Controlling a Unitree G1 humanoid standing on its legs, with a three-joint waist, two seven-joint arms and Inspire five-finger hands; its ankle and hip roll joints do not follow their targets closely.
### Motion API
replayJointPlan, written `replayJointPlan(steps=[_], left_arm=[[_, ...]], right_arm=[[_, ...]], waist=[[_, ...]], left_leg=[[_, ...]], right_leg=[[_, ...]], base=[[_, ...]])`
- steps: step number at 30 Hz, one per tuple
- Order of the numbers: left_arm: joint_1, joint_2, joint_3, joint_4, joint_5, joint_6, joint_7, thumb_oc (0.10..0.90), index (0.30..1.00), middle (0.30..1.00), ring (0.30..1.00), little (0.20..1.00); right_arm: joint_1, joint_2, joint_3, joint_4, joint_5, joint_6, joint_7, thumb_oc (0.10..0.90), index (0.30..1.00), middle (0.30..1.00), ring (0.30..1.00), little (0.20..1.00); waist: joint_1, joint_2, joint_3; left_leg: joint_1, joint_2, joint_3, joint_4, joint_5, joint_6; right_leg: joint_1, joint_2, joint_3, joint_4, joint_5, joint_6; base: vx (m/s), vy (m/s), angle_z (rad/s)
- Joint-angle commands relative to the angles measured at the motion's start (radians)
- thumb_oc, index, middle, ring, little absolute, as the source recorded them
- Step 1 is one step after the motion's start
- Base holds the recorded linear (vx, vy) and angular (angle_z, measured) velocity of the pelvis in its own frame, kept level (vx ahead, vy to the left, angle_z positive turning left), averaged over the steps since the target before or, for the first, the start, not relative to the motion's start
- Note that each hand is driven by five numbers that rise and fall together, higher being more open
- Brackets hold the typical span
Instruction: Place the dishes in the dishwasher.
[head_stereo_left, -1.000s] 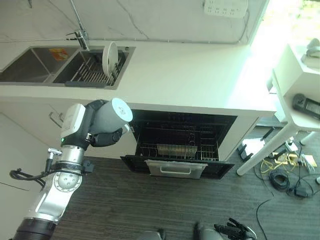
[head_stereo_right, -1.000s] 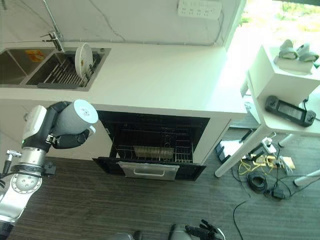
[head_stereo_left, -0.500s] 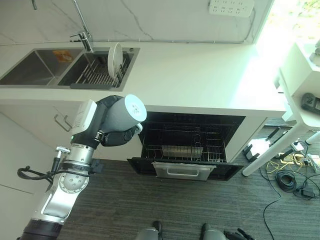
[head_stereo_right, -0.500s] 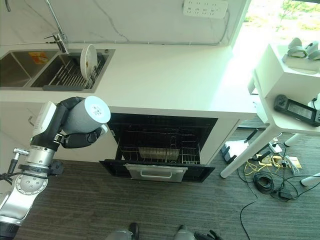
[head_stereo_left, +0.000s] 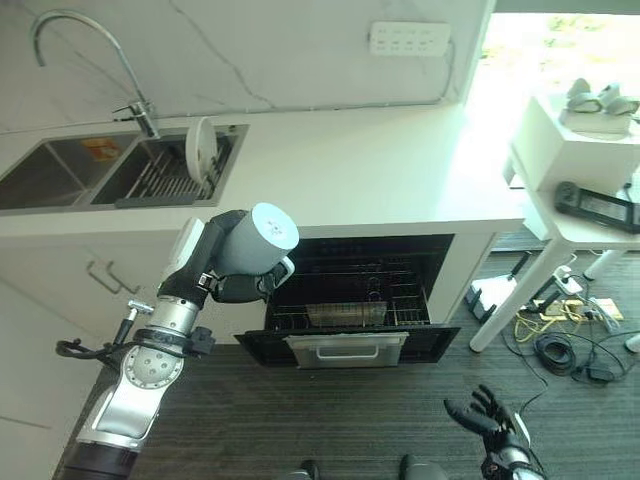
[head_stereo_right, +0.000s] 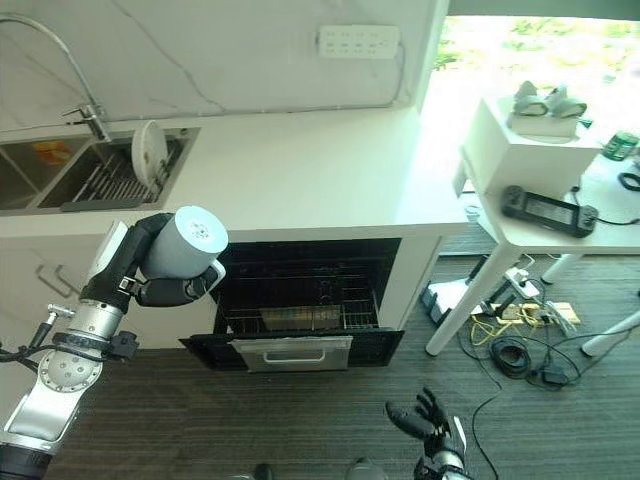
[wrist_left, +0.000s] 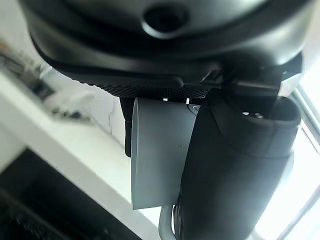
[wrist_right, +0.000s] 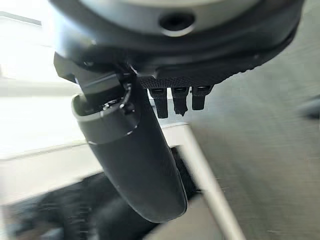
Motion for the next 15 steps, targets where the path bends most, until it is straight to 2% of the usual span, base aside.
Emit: replayJointPlan(steps=[1, 3, 6, 8, 9, 10, 12, 14, 15], left_arm=[[-0.123, -0.012, 0.024, -0.04, -0.131, -0.093, 0.042, 0.4, 0.3, 0.3, 0.3, 0.3], [-0.125, -0.031, 0.017, -0.023, -0.172, -0.108, 0.066, 0.4, 0.3, 0.3, 0.3, 0.3], [-0.122, -0.083, 0.013, 0.014, -0.221, -0.131, 0.089, 0.4, 0.3, 0.3, 0.3, 0.3], [-0.12, -0.111, 0.008, 0.024, -0.206, -0.143, 0.121, 0.4, 0.3, 0.3, 0.3, 0.3], [-0.117, -0.139, 0.006, 0.029, -0.175, -0.156, 0.181, 0.4, 0.3, 0.3, 0.3, 0.3], [-0.117, -0.143, 0.005, 0.029, -0.169, -0.158, 0.195, 0.4, 0.3, 0.3, 0.3, 0.3], [-0.129, -0.161, -0.005, 0.055, -0.134, -0.195, 0.3, 0.4, 0.3, 0.3, 0.3, 0.3], [-0.133, -0.169, -0.005, 0.061, -0.108, -0.202, 0.337, 0.4, 0.3, 0.3, 0.3, 0.3], [-0.131, -0.177, -0.001, 0.057, -0.085, -0.207, 0.381, 0.4, 0.3, 0.3, 0.3, 0.3]], right_arm=[[-0.023, -0.051, -0.05, -0.067, 0.018, -0.138, -0.041, 0.8, 0.9, 0.9, 0.9, 0.9], [-0.018, -0.049, -0.057, -0.117, 0.008, -0.156, -0.07, 0.8, 0.9, 0.9, 0.9, 0.9], [0.0, -0.045, -0.085, -0.226, -0.03, -0.211, -0.177, 0.8, 0.9, 0.9, 0.9, 0.9], [0.009, -0.045, -0.107, -0.289, -0.061, -0.233, -0.228, 0.8, 0.9, 0.9, 0.9, 0.9], [0.025, -0.054, -0.127, -0.4, -0.13, -0.255, -0.284, 0.8, 0.9, 0.9, 0.9, 0.9], [0.028, -0.057, -0.128, -0.418, -0.138, -0.261, -0.29, 0.8, 0.9, 0.9, 0.9, 0.9], [0.029, -0.081, -0.138, -0.525, -0.158, -0.296, -0.311, 0.8, 0.9, 0.9, 0.9, 0.9], [0.024, -0.088, -0.14, -0.557, -0.147, -0.308, -0.305, 0.8, 0.9, 0.9, 0.9, 0.9], [0.019, -0.098, -0.14, -0.605, -0.103, -0.327, -0.273, 0.8, 0.9, 0.9, 0.9, 0.9]], waist=[[-0.001, 0.0, -0.001], [-0.011, -0.003, -0.001], [-0.036, -0.01, -0.001], [-0.05, -0.012, 0.001], [-0.07, -0.015, 0.003], [-0.073, -0.016, 0.004], [-0.091, -0.018, 0.007], [-0.093, -0.019, 0.008], [-0.094, -0.02, 0.01]], left_leg=[[-0.004, 0.044, -0.022, 0.095, -0.198, 0.019], [0.002, 0.046, -0.016, 0.095, -0.2, 0.02], [0.015, 0.049, -0.004, 0.095, -0.206, 0.024], [0.022, 0.049, 0.0, 0.095, -0.209, 0.027], [0.033, 0.051, 0.012, 0.095, -0.212, 0.03], [0.035, 0.052, 0.015, 0.095, -0.213, 0.03], [0.048, 0.051, 0.024, 0.095, -0.218, 0.034], [0.052, 0.051, 0.027, 0.095, -0.219, 0.035], [0.056, 0.05, 0.027, 0.095, -0.22, 0.036]], right_leg=[[0.083, -0.042, -0.043, -0.052, -0.06, 0.099], [0.082, -0.041, -0.037, -0.052, -0.058, 0.098], [0.078, -0.031, -0.013, -0.052, -0.053, 0.097], [0.076, -0.025, 0.0, -0.052, -0.051, 0.096], [0.074, -0.022, 0.011, -0.052, -0.048, 0.095], [0.074, -0.022, 0.012, -0.052, -0.047, 0.095], [0.072, -0.016, 0.029, -0.052, -0.045, 0.095], [0.073, -0.013, 0.034, -0.052, -0.045, 0.094], [0.073, -0.01, 0.041, -0.052, -0.044, 0.092]], base=[[0.0, -0.035, -0.11], [0.0, -0.031, -0.2], [0.01, -0.026, -0.23], [0.01, -0.009, -0.28], [0.0, 0.004, -0.31], [-0.01, 0.018, -0.49], [-0.01, 0.021, -0.55], [-0.01, 0.013, -0.29], [-0.01, 0.016, -0.21]])
